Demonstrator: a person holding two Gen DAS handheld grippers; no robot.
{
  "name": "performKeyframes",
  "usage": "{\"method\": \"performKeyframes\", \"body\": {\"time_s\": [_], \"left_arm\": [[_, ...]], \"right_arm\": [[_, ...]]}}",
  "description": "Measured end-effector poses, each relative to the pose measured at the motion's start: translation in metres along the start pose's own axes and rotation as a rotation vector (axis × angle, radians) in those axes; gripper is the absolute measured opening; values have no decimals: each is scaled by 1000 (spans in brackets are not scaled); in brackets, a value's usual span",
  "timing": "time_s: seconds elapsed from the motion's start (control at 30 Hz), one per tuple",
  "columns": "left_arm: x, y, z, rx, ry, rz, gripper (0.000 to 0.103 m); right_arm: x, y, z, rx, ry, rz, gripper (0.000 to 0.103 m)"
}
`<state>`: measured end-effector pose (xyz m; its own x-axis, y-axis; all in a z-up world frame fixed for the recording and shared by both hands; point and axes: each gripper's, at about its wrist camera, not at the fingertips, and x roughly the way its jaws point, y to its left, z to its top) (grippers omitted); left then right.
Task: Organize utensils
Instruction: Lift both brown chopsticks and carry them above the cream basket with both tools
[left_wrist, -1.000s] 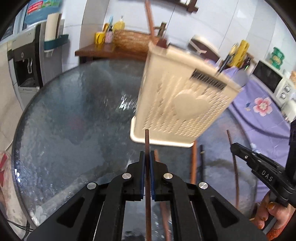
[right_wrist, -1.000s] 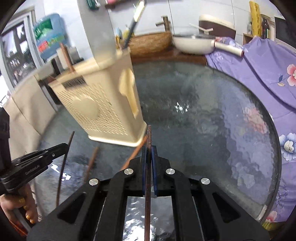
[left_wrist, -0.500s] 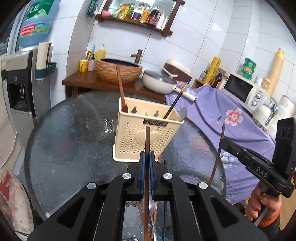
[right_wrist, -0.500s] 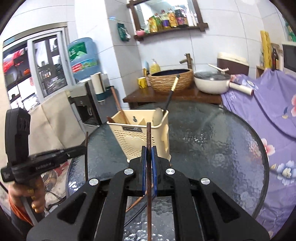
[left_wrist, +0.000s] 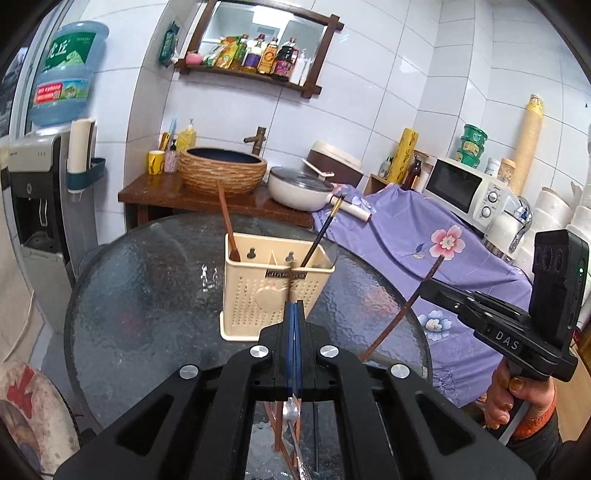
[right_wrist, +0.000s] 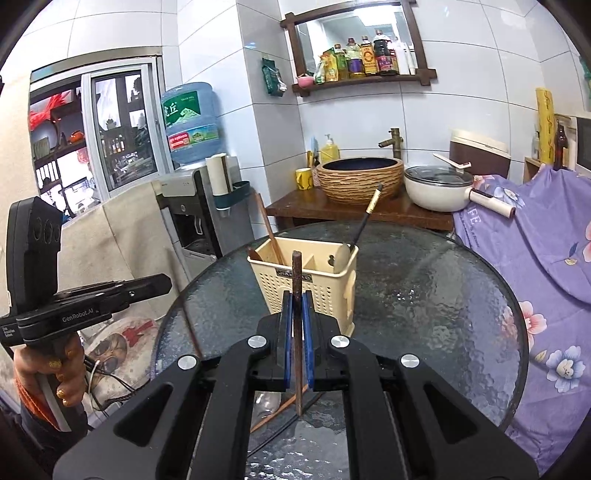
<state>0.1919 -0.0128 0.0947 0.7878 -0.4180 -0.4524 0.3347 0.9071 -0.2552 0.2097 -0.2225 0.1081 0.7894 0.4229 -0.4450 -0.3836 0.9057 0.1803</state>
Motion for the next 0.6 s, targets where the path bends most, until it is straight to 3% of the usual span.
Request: {"method": "performKeyframes", "body": {"time_s": [0.3,0.43,0.5,0.53,0.57,0.6], "left_arm": [[5,4,10,16,-14,41,0],[28,30,-1,-32,31,123,1],[44,44,-8,-50,83,173,6],[53,51,-12,-56,102,201,15],[58,55,-15,-61,114,215,32],[66,61,-19,-69,135,230,40]], "right_arm": [[6,-1,19,8,5,-4,6],[10,-5,13,20,15,-14,6],[11,-6,10,15,16,-25,6],[12,-5,10,16,16,-25,6],[11,-5,10,16,15,-25,6],[10,-6,11,16,9,-28,6]]}}
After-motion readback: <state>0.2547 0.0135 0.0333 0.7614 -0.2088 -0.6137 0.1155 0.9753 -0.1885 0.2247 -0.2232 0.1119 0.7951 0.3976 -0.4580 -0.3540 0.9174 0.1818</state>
